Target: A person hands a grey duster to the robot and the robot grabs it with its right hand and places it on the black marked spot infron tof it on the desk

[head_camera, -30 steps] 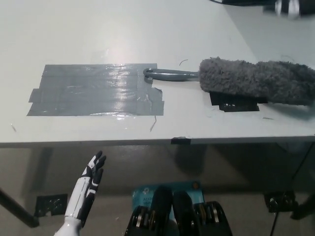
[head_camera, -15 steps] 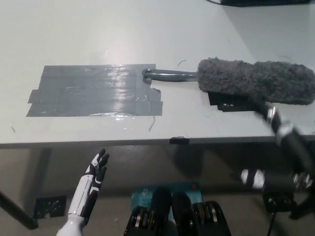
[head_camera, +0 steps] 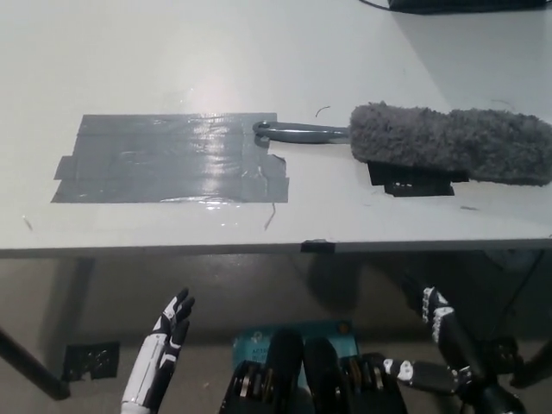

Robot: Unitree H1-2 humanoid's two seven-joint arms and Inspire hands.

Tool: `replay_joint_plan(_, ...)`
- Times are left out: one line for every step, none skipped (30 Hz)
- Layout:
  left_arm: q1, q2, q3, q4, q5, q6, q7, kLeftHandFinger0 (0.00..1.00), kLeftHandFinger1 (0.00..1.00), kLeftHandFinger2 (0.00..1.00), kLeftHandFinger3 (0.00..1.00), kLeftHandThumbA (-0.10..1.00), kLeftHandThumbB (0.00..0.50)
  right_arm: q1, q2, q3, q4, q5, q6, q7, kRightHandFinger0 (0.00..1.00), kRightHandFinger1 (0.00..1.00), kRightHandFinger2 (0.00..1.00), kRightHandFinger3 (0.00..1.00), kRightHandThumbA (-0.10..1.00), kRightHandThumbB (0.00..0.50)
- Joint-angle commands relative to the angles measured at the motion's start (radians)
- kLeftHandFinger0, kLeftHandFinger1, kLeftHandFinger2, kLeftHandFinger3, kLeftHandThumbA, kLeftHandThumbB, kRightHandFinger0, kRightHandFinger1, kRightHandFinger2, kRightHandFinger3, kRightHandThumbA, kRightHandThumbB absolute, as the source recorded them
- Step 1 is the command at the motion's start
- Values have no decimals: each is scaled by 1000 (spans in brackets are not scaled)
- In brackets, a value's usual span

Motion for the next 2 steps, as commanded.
replay_joint_plan(-4,0,-1,-36,0,-25,-2,1000,1000,1000,1000,1000,268,-2,-25,35,48,-11,-164,-67,1000,1000,1000,1000,997,208)
replay_joint_plan(-3,-1,-2,-36,0,-26,-2,1000,1000,1000,1000,1000,269,-1,-27,37,48,-10,-165,-68,1000,1000,1000,1000,996,207)
